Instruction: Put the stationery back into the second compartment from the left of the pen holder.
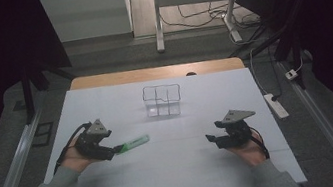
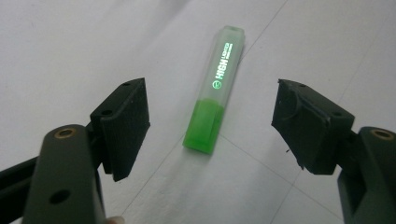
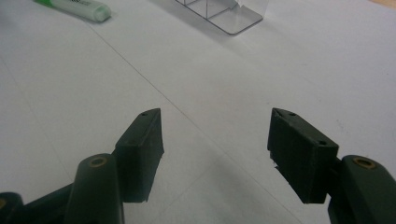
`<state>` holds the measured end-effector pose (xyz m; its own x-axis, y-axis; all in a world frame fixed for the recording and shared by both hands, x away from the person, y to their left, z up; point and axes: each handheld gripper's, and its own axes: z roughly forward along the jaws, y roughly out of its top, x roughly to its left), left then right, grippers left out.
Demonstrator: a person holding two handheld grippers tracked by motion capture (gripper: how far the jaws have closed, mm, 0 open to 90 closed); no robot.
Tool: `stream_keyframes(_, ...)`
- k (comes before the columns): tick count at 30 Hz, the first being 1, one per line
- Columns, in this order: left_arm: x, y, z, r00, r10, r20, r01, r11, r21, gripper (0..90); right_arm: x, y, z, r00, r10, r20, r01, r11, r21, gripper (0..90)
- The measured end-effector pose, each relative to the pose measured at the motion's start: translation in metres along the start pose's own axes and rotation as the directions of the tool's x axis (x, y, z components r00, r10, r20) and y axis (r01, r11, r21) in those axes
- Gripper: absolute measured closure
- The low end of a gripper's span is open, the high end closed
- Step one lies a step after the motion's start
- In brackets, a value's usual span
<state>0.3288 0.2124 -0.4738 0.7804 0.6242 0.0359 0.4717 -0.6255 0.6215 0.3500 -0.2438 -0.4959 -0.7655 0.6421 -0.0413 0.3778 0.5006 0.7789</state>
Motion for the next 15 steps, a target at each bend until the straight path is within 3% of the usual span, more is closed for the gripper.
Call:
stream_keyframes(11, 0.007, 0.005, 0.018, 0.9986, 0.039, 0.037, -0.042, 0.9950, 0.090, 26.3, 0.001, 0.000, 0.004, 0.9999, -0.012, 0.001, 0.012, 1.000, 0.021, 35.8)
stream_keyframes(15, 0.010, 0.007, 0.025, 0.9958, 0.071, 0.057, -0.078, 0.9887, 0.128, 26.9, 0.000, 0.000, 0.004, 0.9999, -0.012, 0.001, 0.012, 1.000, 0.021, 35.7)
